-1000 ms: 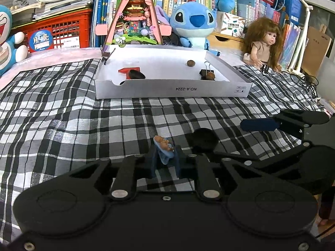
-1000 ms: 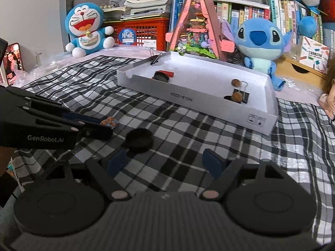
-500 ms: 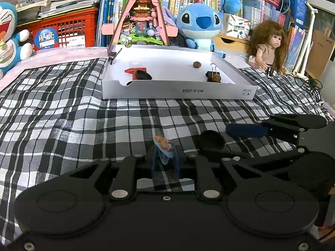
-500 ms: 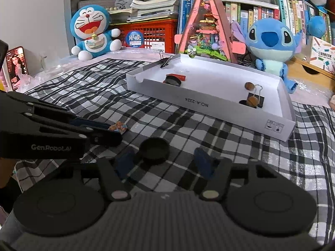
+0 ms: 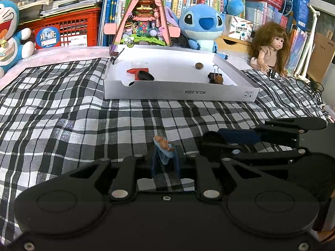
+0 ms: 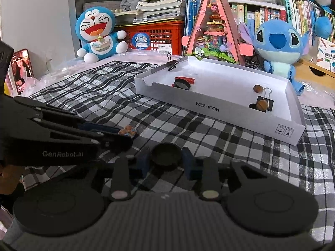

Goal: Organize rigid objects
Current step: 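Carry the figurine with left tool into the tray while right tool carries the black cap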

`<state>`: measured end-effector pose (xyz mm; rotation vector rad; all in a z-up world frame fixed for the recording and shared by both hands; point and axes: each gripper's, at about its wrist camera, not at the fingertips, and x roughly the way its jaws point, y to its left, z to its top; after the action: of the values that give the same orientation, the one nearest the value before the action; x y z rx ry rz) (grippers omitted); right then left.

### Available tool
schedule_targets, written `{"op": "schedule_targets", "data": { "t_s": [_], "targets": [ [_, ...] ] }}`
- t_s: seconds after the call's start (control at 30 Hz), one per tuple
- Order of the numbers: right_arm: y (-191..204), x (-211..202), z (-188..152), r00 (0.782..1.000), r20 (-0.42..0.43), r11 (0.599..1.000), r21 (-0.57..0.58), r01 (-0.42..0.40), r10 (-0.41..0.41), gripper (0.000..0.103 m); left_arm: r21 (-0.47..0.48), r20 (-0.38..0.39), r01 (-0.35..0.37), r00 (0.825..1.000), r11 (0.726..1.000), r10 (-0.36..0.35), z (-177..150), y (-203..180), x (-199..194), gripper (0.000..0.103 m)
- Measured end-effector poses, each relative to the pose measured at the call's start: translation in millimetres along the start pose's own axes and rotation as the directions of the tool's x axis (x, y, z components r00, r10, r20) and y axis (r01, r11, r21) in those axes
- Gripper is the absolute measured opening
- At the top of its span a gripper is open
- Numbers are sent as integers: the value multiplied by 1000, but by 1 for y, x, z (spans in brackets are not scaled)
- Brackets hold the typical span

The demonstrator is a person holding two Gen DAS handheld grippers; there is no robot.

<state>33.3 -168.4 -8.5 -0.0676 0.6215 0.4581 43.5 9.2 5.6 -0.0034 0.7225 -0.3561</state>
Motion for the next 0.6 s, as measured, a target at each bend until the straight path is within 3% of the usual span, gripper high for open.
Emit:
{"op": "schedule_targets", "data": {
  "t_s": [0.6],
  "targets": [
    [-17,-11,5,997,25,995,70,73,-75,38,-14,11,-15,1000,1000,15,9,-1,0,16]
  ]
}}
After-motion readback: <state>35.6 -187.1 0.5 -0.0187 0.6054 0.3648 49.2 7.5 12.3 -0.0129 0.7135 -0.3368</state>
